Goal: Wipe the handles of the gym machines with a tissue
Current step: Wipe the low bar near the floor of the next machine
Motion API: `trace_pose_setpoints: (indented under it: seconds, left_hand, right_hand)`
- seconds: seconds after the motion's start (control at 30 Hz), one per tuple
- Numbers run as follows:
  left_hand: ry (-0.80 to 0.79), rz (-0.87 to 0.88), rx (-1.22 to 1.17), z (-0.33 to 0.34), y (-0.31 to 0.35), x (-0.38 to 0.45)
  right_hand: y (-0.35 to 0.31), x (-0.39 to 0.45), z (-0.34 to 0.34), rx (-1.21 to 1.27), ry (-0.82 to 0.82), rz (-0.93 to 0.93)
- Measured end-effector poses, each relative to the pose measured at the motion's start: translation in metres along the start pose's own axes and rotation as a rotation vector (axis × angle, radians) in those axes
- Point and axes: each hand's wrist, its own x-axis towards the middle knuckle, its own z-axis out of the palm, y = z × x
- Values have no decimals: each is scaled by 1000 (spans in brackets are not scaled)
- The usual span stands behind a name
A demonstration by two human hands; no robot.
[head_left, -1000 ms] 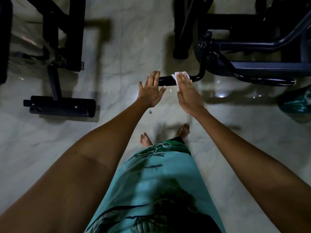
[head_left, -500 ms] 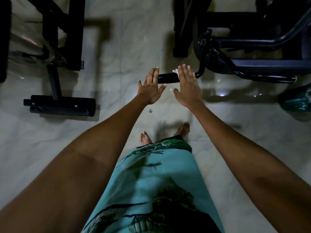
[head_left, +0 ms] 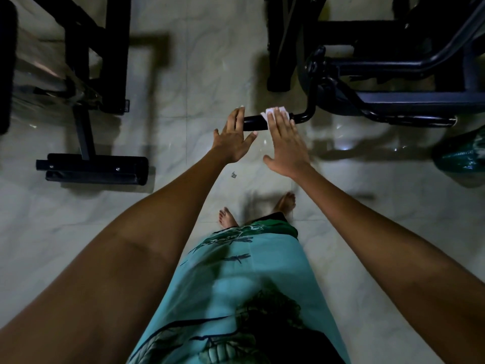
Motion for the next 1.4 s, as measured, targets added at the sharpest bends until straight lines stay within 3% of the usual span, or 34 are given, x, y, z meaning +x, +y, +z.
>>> trace_pose_setpoints:
  seconds: [0.17,0.27,0.43,0.6,0.8,0.97,1.2,1.4]
  left_hand:
    - [3,14,10,0,-2,0]
    - [6,9,12,0,-2,1]
    - [21,47,-30,-1,-4,-3]
    - [66,88,-80,-2,-9,-8]
    - [68,64,-185,-3,-7,-13]
    - [62,79,-231,-4,-10,-15]
    - [79,96,-237,-5,-17,-15]
    - [69,102,-227,-5,-20,-15]
  right_hand:
    - [11,-13,1,-114,19,10]
    - [1,0,-3,-51,27,66]
    - [1,-9,1,-50,0,-20]
    - [3,5,-6,10,37,87]
    - [-1,2,-5,19,22,-61]
    - [1,13,-11,47,44,71]
    - [-7,4,-3,30,12,-102]
    - [-19,20,-9,48,20,55]
